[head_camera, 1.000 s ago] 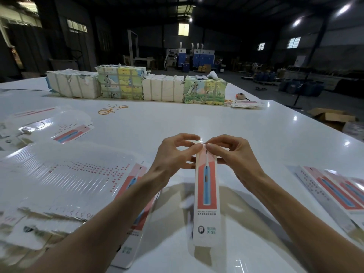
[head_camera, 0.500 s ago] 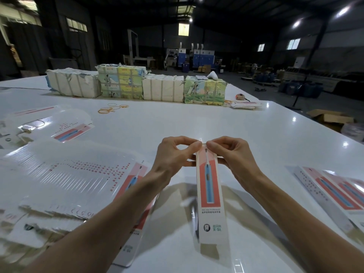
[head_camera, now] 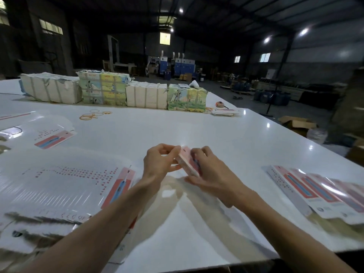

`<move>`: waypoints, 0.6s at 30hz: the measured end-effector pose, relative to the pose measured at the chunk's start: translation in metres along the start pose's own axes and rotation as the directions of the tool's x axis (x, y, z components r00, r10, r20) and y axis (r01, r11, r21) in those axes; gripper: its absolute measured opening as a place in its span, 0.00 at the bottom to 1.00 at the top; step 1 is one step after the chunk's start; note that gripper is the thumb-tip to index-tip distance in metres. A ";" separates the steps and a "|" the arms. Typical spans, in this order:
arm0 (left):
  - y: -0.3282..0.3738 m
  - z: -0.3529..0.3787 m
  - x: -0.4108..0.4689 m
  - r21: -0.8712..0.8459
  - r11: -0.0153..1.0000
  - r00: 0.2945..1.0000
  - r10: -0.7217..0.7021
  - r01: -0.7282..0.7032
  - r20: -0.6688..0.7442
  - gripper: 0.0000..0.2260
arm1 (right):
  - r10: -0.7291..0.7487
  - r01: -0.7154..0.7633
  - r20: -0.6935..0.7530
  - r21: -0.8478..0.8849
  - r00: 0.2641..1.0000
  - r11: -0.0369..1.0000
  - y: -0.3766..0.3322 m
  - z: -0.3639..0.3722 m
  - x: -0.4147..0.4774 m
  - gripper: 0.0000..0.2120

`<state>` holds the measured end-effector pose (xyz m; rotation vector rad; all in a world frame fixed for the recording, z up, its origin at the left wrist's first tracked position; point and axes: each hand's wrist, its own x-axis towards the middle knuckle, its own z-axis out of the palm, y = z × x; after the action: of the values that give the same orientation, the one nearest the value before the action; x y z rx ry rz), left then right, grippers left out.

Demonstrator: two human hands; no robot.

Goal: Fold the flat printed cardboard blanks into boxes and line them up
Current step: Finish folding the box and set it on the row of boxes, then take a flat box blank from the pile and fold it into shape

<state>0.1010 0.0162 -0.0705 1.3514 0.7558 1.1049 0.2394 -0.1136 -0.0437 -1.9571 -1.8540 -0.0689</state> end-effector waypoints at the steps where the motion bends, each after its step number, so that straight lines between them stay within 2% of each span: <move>1: -0.001 0.002 -0.002 0.012 1.000 0.999 0.007 -0.007 0.045 0.09 | 0.022 -0.023 -0.026 -0.041 0.999 0.999 0.002 0.000 -0.007 0.22; 4: -0.002 0.007 -0.008 0.175 0.980 0.991 0.080 -0.098 0.103 0.09 | 0.139 -0.145 -0.052 -0.135 0.989 0.980 0.021 -0.009 -0.027 0.14; 8: -0.003 0.006 -0.012 0.418 0.864 0.950 0.189 -0.282 0.250 0.06 | 0.337 -0.360 -0.150 -0.174 0.930 0.917 0.067 -0.032 -0.052 0.18; 11: -0.002 0.006 -0.017 0.521 0.759 0.910 0.234 -0.390 0.341 0.06 | 0.478 -0.518 -0.204 -0.273 0.854 0.810 0.100 -0.046 -0.078 0.18; 13: -0.002 0.006 -0.019 0.553 0.717 0.897 0.249 -0.424 0.364 0.06 | 0.488 -0.545 -0.242 -0.337 0.838 0.768 0.116 -0.048 -0.097 0.18; 18: 0.000 0.006 -0.021 0.558 0.685 0.873 0.262 -0.468 0.411 0.07 | 0.506 -0.570 -0.264 -0.354 0.821 0.741 0.131 -0.052 -0.125 0.19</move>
<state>0.0994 -0.0059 -0.0736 2.3000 0.6709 0.9307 0.3665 -0.2497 -0.0745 -2.6357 -1.1652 -0.4591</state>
